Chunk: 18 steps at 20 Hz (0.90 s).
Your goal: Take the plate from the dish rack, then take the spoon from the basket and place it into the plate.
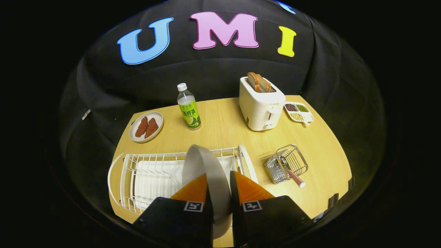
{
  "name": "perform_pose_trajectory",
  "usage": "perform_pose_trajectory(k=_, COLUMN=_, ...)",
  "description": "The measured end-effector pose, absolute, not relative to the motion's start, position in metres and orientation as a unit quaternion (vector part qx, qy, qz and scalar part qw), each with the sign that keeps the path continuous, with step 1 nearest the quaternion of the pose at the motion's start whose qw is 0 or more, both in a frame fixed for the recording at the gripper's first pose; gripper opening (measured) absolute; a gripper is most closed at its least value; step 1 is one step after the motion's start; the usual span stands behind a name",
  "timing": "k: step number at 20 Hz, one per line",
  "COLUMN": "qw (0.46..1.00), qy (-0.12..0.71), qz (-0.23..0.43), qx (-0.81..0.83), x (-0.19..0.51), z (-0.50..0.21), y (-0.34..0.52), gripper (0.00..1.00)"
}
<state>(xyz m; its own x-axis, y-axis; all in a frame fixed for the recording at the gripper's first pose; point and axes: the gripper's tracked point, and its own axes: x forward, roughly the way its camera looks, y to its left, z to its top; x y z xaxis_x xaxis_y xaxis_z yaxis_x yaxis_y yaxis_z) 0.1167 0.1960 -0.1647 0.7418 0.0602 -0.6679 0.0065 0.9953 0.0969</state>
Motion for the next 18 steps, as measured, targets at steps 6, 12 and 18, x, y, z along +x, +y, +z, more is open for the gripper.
perform_pose_trajectory(k=6, qw=0.927, qy=0.342, qz=0.122, qx=0.092, x=0.082, z=-0.129, y=0.171, gripper=0.26)
perform_pose_trajectory(k=12, qw=0.917, qy=0.345, qz=0.162, qx=0.118, x=0.026, z=-0.114, y=0.079, gripper=0.26)
perform_pose_trajectory(k=18, qw=0.894, qy=0.381, qz=0.193, qx=0.136, x=-0.024, z=-0.139, y=-0.005, gripper=0.26)
